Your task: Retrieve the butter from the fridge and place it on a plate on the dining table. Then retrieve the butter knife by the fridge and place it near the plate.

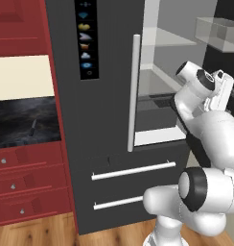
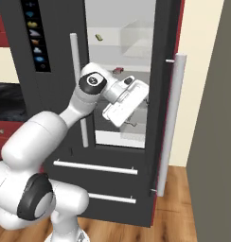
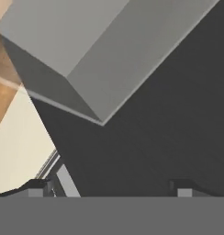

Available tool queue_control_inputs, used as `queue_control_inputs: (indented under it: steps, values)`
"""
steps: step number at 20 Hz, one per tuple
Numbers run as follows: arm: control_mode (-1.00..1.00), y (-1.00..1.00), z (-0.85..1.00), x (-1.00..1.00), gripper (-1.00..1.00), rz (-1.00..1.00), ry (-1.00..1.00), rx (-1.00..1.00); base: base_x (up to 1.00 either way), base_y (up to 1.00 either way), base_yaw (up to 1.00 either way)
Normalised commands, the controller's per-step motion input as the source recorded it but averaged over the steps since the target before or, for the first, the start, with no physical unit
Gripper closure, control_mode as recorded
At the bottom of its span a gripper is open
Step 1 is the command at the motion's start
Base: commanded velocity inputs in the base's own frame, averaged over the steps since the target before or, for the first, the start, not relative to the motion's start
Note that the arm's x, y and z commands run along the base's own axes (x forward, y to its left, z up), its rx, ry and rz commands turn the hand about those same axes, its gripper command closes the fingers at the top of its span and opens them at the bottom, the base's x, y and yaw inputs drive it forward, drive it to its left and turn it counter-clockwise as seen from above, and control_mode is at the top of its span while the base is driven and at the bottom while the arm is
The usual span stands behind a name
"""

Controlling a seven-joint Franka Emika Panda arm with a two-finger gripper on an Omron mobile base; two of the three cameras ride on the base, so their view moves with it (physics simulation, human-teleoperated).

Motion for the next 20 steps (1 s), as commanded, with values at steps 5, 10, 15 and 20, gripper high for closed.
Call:
queue_control_inputs:
  steps: [5, 10, 15, 20]
  values:
    - [-1.0, -0.14, 0.0, -0.17, -1.0, 0.0, 0.12, 0.0, 0.0, 0.0, 0.0]
    - [-1.0, 0.63, 0.04, -0.08, -1.0, -0.01, 0.06, 0.0, 0.0, 0.0, 0.0]
    - [-1.0, 1.0, 0.06, 0.03, -1.0, -0.05, 0.07, 0.04, 0.0, 0.0, 0.0]
    - [-1.0, 0.94, -0.08, 0.3, -1.0, -0.2, -0.09, 0.31, 0.0, 0.0, 0.0]
